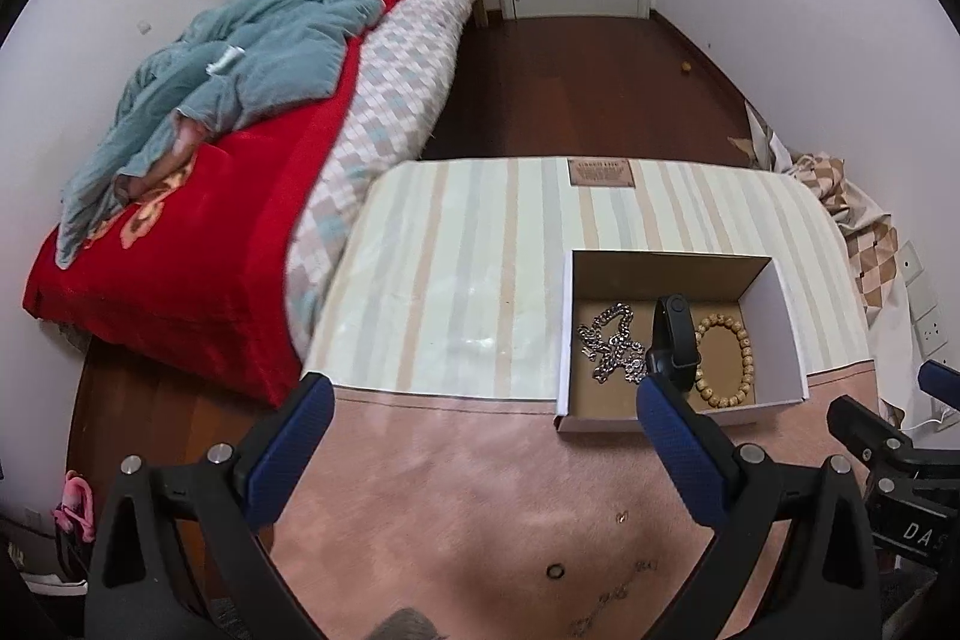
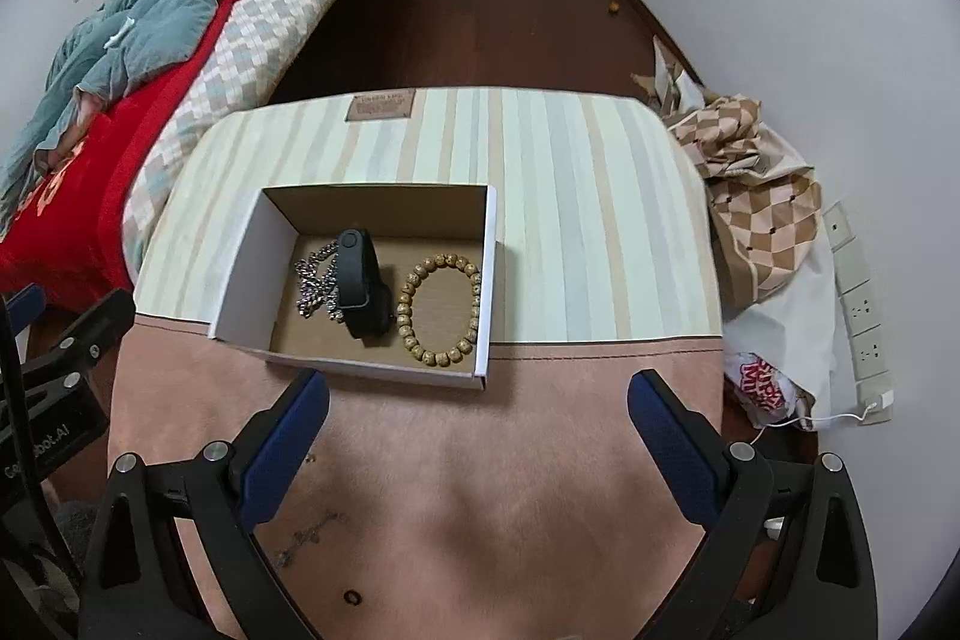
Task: Organize jewelry
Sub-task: 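Withdraw both tools from the box toward the remaining jewelry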
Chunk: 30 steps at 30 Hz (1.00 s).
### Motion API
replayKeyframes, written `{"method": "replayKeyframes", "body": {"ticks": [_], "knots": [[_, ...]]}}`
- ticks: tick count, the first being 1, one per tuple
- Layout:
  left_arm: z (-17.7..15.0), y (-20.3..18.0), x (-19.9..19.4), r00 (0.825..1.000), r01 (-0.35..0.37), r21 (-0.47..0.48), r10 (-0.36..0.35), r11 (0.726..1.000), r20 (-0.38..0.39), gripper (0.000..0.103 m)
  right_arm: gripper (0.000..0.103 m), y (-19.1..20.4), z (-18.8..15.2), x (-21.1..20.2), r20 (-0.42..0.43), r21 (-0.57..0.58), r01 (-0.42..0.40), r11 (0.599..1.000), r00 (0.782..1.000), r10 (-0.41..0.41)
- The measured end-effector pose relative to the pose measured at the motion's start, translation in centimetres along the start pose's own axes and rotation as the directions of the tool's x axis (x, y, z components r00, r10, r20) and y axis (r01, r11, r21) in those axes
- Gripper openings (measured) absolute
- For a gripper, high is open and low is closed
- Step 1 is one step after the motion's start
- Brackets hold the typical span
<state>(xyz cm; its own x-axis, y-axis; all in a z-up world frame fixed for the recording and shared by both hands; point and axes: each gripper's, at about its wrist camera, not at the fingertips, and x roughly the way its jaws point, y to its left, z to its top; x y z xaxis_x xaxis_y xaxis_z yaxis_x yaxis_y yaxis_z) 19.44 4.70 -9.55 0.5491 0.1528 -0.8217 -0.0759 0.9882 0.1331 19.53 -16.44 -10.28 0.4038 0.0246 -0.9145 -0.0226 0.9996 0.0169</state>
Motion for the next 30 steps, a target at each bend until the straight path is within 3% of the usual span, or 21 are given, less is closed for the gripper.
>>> {"method": "replayKeyframes", "body": {"ticks": [12, 21, 26, 30], "knots": [[-2.9, 1.6, -7.5, 0.995, -0.005, -0.015, 0.007, 1.0, 0.103, 0.103, 0.101, 0.8, -3.4, -8.2, 0.136, 0.009, 0.029, 1.0, 0.99, -0.03], [-4.6, 2.2, -11.0, 0.989, -0.005, -0.03, 0.01, 1.0, 0.149, 0.103, 0.101, 1.0, -6.1, -12.7, 0.197, 0.032, 0.033, 0.999, 0.98, -0.039], [-5.3, 3.1, -11.1, 0.988, -0.029, -0.062, 0.038, 0.998, 0.149, 0.103, 0.101, 1.1, -7.3, -13.4, 0.205, 0.044, -0.013, 0.999, 0.979, 0.004], [-6.9, 4.2, -9.5, 0.988, -0.067, -0.098, 0.08, 0.993, 0.133, 0.103, 0.101, 1.3, -9.0, -10.9, 0.156, 0.047, -0.062, 0.997, 0.986, 0.054]]}}
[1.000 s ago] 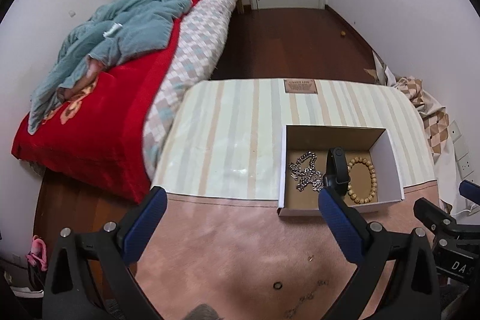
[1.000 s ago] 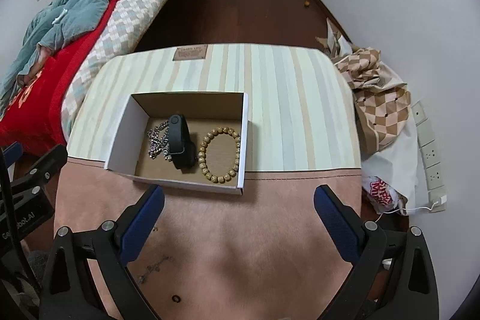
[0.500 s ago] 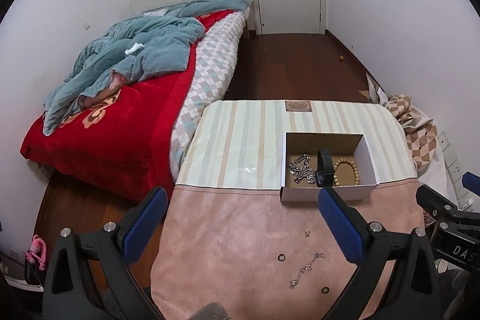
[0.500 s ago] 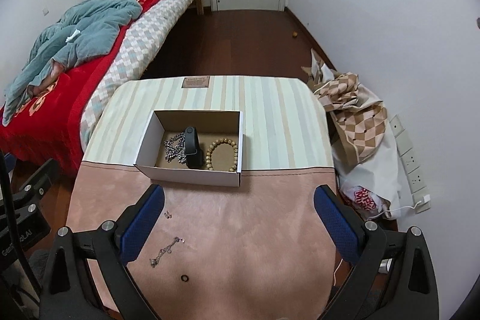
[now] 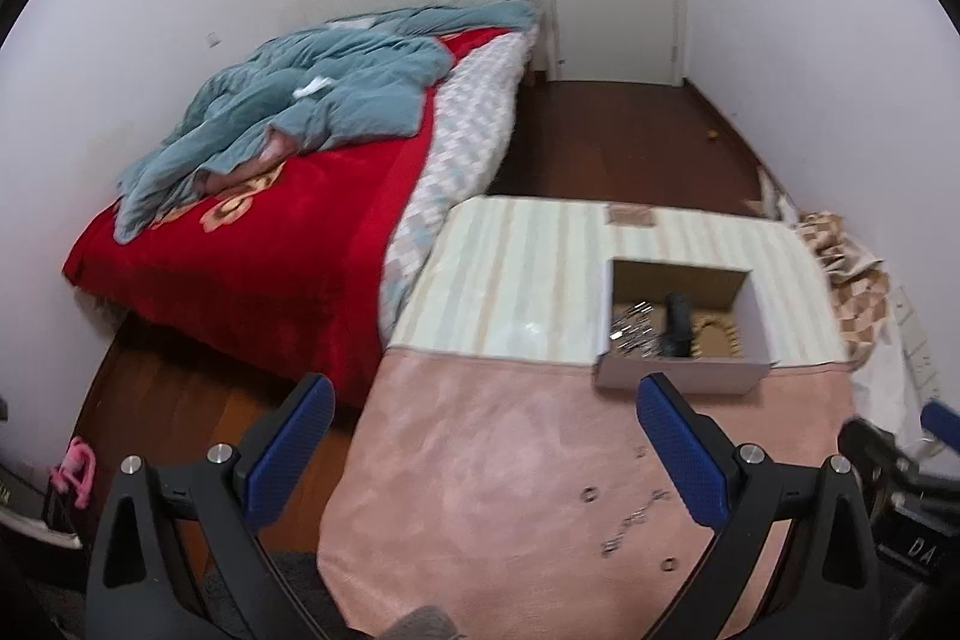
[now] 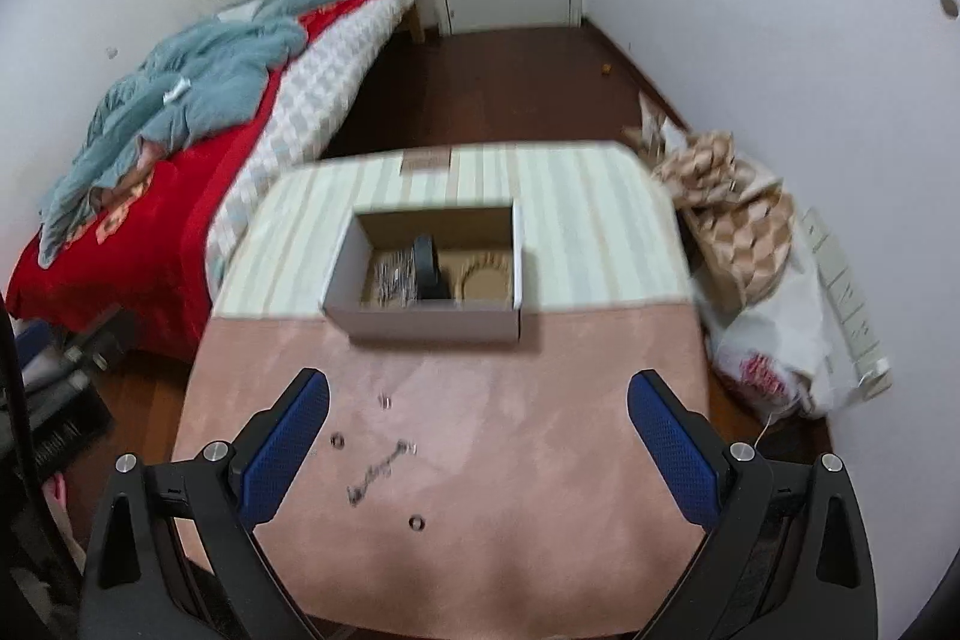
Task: Organize jewelry
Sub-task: 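Withdraw both tools from the box toward the remaining jewelry, then grasp a small black ring with the right gripper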
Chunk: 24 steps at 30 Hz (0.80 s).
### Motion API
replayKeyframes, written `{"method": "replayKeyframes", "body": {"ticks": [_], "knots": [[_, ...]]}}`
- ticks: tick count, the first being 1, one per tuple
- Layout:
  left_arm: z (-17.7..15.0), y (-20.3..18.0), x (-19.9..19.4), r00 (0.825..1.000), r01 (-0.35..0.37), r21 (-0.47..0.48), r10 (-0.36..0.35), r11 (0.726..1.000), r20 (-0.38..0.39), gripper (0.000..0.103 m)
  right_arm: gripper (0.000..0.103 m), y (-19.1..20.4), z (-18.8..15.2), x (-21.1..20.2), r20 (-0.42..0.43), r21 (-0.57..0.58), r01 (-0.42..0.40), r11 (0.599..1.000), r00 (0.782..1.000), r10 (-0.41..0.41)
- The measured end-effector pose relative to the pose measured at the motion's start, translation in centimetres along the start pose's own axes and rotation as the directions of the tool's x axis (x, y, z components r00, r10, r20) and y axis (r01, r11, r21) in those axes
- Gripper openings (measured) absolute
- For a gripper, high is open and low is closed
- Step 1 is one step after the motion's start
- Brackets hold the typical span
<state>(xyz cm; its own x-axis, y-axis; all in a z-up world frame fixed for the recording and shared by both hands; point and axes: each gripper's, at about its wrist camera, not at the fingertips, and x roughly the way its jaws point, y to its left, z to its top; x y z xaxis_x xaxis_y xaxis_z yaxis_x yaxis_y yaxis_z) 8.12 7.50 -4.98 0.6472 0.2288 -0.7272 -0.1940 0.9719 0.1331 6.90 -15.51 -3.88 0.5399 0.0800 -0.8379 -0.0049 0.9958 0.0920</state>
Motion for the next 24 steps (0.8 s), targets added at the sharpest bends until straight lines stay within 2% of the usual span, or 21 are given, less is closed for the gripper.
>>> {"method": "replayKeyframes", "body": {"ticks": [5, 7, 9, 12, 17, 20, 22, 24], "knots": [[-4.4, 0.8, 4.3, 0.991, -0.106, 0.044, 0.109, 0.993, -0.079, 0.103, 0.1, 0.1, -4.5, 5.8, -0.13, 0.01, -0.053, 0.999, 0.99, 0.054], [-6.0, 1.1, 5.7, 0.985, -0.13, 0.053, 0.135, 0.99, -0.108, 0.103, 0.094, 0.6, -7.1, 8.1, -0.167, -0.006, -0.07, 0.998, 0.984, 0.068], [-8.0, 1.5, 7.8, 0.975, -0.144, 0.067, 0.153, 0.987, -0.161, 0.103, 0.072, 1.2, -9.3, 10.1, -0.199, -0.022, -0.086, 0.996, 0.977, 0.08], [-9.9, 2.0, 9.9, 0.958, -0.152, 0.084, 0.167, 0.985, -0.232, 0.103, 0.053, 2.3, -12.6, 12.7, -0.246, -0.04, -0.119, 0.992, 0.964, 0.106], [-11.4, 3.1, 11.5, 0.943, -0.16, 0.103, 0.183, 0.982, -0.278, 0.103, 0.042, 3.9, -15.3, 14.2, -0.221, -0.069, -0.162, 0.984, 0.965, 0.143], [-11.4, 3.5, 11.6, 0.942, -0.161, 0.096, 0.181, 0.982, -0.281, 0.103, 0.038, 5.0, -15.6, 14.2, -0.184, -0.118, -0.148, 0.982, 0.975, 0.125], [-11.5, 3.5, 11.8, 0.942, -0.16, 0.095, 0.181, 0.982, -0.284, 0.103, 0.032, 5.6, -15.7, 14.4, -0.168, -0.149, -0.128, 0.98, 0.981, 0.102], [-11.6, 3.3, 12.0, 0.94, -0.16, 0.102, 0.183, 0.982, -0.289, 0.103, 0.014, 6.1, -15.4, 14.4, -0.146, -0.184, -0.088, 0.979, 0.987, 0.061]]}}
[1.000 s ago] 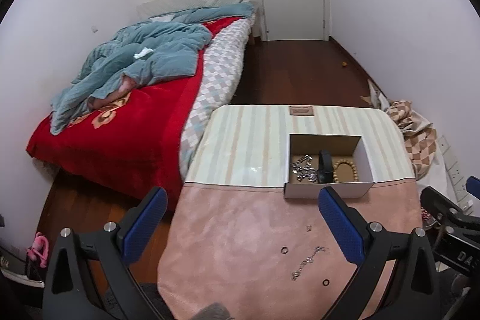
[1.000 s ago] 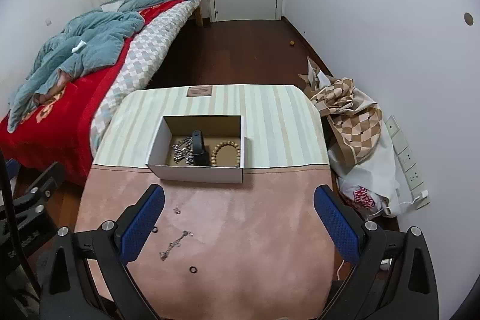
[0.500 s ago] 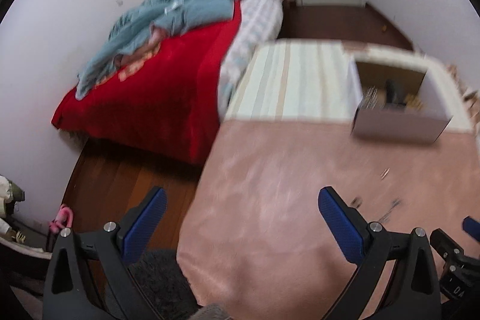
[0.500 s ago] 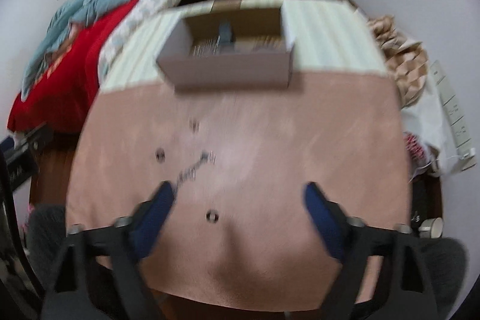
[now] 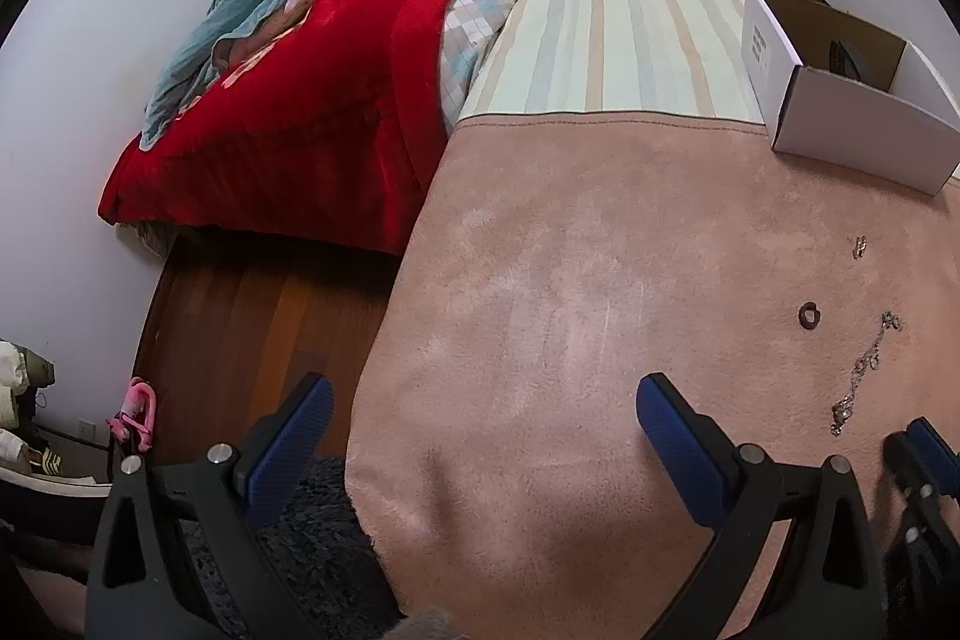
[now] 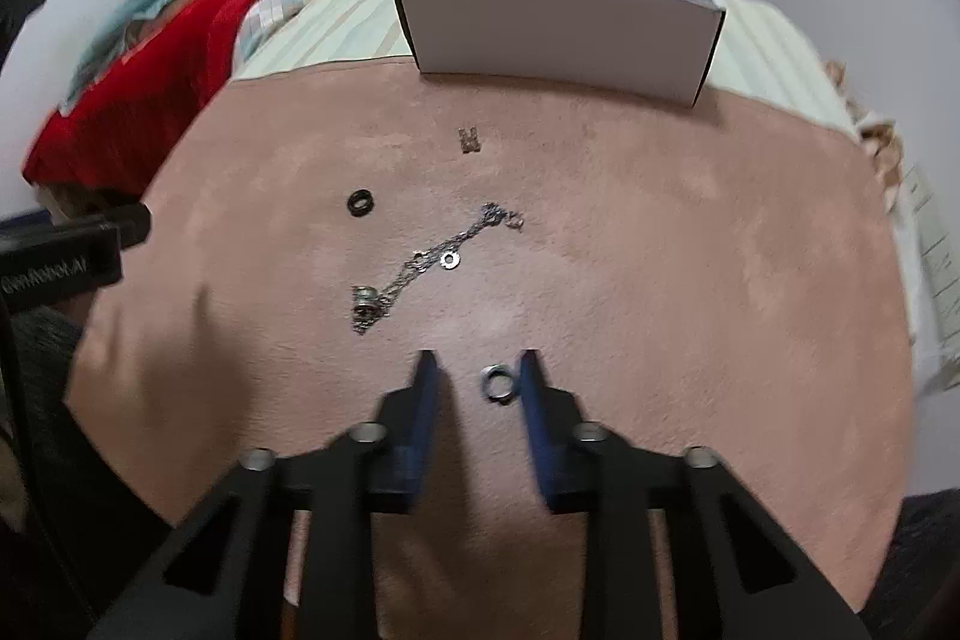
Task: Organize jewelry
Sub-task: 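Grasp a small black ring with the right gripper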
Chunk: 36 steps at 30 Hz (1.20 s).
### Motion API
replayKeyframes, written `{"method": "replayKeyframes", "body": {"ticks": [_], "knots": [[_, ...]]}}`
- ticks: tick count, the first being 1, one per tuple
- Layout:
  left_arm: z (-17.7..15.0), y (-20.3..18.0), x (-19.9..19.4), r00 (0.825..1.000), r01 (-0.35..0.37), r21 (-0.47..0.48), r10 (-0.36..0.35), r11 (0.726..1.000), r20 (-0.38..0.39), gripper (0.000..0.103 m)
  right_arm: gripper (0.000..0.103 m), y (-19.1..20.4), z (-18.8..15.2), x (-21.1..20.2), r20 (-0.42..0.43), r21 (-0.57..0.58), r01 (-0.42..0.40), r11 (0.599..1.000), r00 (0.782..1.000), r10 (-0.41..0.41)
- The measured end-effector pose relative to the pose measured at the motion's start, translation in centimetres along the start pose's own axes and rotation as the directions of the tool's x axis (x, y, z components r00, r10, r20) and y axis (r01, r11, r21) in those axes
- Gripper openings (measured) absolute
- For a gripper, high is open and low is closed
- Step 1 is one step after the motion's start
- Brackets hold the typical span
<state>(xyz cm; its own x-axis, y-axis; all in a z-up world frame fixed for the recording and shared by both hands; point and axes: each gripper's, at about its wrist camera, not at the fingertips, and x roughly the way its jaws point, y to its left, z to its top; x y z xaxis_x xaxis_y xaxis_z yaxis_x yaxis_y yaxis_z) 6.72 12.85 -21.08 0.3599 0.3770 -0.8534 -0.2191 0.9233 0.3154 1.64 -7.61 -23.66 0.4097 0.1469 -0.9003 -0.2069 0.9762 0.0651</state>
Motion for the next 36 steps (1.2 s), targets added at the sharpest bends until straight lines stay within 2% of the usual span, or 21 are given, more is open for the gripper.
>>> {"method": "replayKeyframes", "body": {"ticks": [4, 8, 13, 15, 18, 24, 28, 30, 31, 33, 36], "knots": [[0.2, -0.9, 0.5, 1.0, 0.023, 0.019, -0.023, 1.0, -0.016, 0.103, 0.013, -0.1, 0.3, -0.4, 0.02, -0.009, 0.006, 1.0, 1.0, -0.006], [1.1, -3.5, 0.3, 0.993, 0.122, 0.059, -0.121, 0.991, -0.015, 0.103, 0.013, -2.0, 0.4, -0.9, 0.029, 0.055, -0.009, 0.998, 1.0, 0.007], [2.5, -7.4, 0.5, 0.97, 0.243, 0.111, -0.241, 0.964, -0.025, 0.102, 0.013, -4.9, 1.3, -1.9, 0.057, 0.131, 0.01, 0.991, 0.998, -0.017], [2.7, -8.7, 0.6, 0.961, 0.278, 0.13, -0.276, 0.952, -0.031, 0.091, 0.013, -6.0, 1.7, -2.0, 0.062, 0.157, 0.019, 0.987, 0.998, -0.029], [2.7, -10.0, 0.9, 0.951, 0.311, 0.14, -0.306, 0.94, -0.051, 0.079, 0.013, -7.2, 1.8, -2.0, 0.061, 0.184, 0.026, 0.983, 0.997, -0.038], [2.4, -11.4, 1.3, 0.944, 0.33, 0.158, -0.322, 0.931, -0.073, 0.054, 0.013, -8.3, 2.0, -1.5, 0.049, 0.22, 0.024, 0.975, 0.998, -0.036], [2.1, -11.4, 1.3, 0.938, 0.347, 0.152, -0.341, 0.925, -0.067, 0.041, 0.013, -8.6, 1.9, -1.4, 0.046, 0.231, 0.025, 0.973, 0.998, -0.036], [2.1, -11.6, 1.1, 0.935, 0.356, 0.156, -0.35, 0.922, -0.062, 0.028, 0.013, -8.6, 1.9, -1.2, 0.046, 0.235, 0.024, 0.972, 0.998, -0.036], [2.1, -11.8, 1.0, 0.934, 0.357, 0.159, -0.352, 0.92, -0.059, 0.026, 0.013, -8.5, 1.8, -1.2, 0.045, 0.235, 0.025, 0.972, 0.998, -0.037], [2.1, -12.0, 0.9, 0.931, 0.366, 0.164, -0.362, 0.916, -0.058, 0.014, 0.013, -8.6, 1.8, -1.1, 0.042, 0.24, 0.024, 0.971, 0.999, -0.035], [2.1, -12.2, 0.8, 0.931, 0.365, 0.17, -0.362, 0.915, -0.054, 0.01, 0.013, -8.6, 1.9, -1.3, 0.047, 0.242, 0.025, 0.97, 0.998, -0.037]]}}
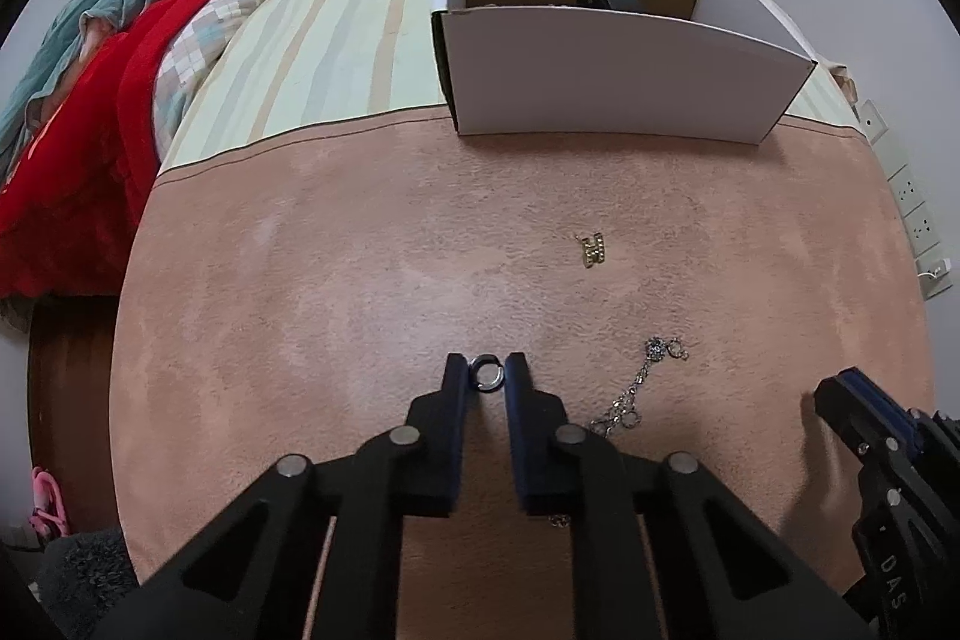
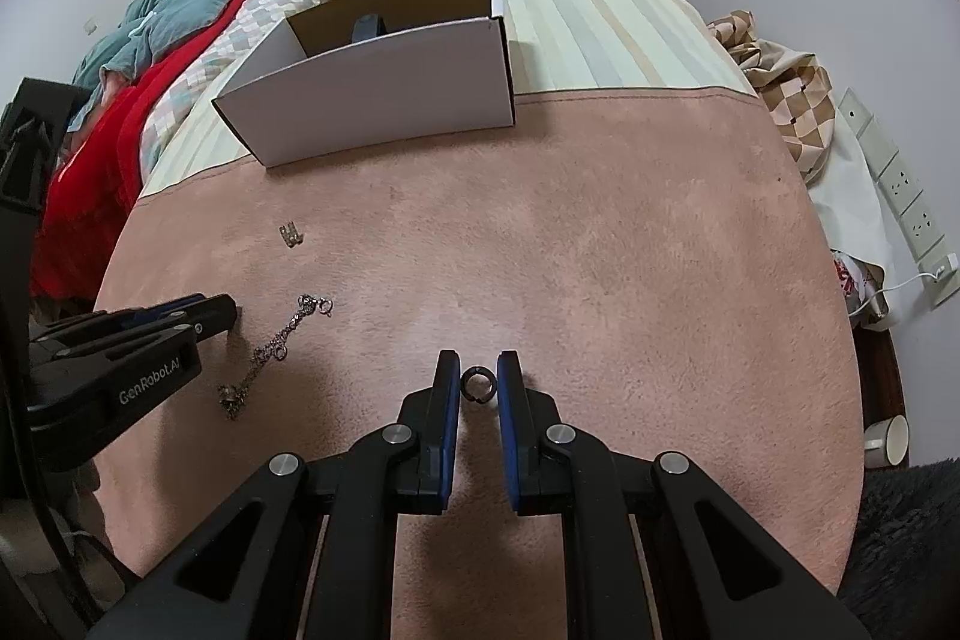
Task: Organize jewelry
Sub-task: 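Grasp a small black ring with the right gripper, then grasp a second black ring with the left gripper while the right gripper carries its ring to the box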
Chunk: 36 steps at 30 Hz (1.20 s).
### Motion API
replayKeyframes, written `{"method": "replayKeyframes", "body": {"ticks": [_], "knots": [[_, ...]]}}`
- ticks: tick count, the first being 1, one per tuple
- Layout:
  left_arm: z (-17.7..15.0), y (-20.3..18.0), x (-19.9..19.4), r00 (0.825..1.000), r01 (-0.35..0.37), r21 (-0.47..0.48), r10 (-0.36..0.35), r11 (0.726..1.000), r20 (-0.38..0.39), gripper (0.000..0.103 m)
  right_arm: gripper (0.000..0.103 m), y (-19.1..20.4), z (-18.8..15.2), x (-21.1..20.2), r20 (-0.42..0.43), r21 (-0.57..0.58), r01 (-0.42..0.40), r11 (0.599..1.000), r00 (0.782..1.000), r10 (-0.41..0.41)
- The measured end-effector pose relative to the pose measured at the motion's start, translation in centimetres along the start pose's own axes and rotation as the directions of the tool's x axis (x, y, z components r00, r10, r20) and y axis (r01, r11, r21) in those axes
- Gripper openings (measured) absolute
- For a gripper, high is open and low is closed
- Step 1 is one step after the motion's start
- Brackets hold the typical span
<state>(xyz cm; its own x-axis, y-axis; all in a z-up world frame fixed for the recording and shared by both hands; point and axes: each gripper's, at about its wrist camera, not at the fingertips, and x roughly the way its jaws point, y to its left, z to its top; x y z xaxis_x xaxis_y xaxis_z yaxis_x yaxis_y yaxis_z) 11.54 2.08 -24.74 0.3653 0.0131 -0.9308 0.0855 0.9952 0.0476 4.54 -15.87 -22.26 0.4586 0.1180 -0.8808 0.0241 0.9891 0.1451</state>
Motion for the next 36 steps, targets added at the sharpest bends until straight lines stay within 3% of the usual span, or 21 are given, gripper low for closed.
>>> {"method": "replayKeyframes", "body": {"ticks": [11, 16, 20, 26, 31, 36], "knots": [[0.8, 0.1, -3.2, 0.997, 0.006, -0.004, -0.006, 1.0, 0.078, 0.01, 0.013, -0.5, 1.5, -1.3, 0.032, 0.031, -0.02, 0.999, 0.999, 0.019], [4.7, 0.7, -6.5, 0.988, 0.061, -0.018, -0.058, 0.998, 0.142, 0.009, 0.013, -0.5, 5.2, -2.6, 0.06, 0.05, -0.074, 0.996, 0.996, 0.071], [10.0, 1.7, -8.0, 0.979, 0.113, -0.038, -0.104, 0.993, 0.175, 0.009, 0.013, -0.1, 11.1, -3.2, 0.098, 0.047, -0.142, 0.989, 0.986, 0.137], [18.2, 2.4, -5.5, 0.981, 0.154, -0.041, -0.148, 0.987, 0.122, 0.01, 0.013, 0.3, 20.6, 0.3, 0.044, 0.041, -0.216, 0.975, 0.976, 0.215], [21.1, 2.1, -2.0, 0.984, 0.173, -0.04, -0.172, 0.984, 0.039, 0.01, 0.013, 0.1, 24.7, 5.5, -0.092, 0.069, -0.269, 0.961, 0.957, 0.274], [22.2, 1.8, -0.3, 0.982, 0.186, -0.058, -0.188, 0.981, -0.024, 0.014, 0.013, 0.9, 26.2, 8.6, -0.173, 0.052, -0.289, 0.956, 0.94, 0.294]]}}
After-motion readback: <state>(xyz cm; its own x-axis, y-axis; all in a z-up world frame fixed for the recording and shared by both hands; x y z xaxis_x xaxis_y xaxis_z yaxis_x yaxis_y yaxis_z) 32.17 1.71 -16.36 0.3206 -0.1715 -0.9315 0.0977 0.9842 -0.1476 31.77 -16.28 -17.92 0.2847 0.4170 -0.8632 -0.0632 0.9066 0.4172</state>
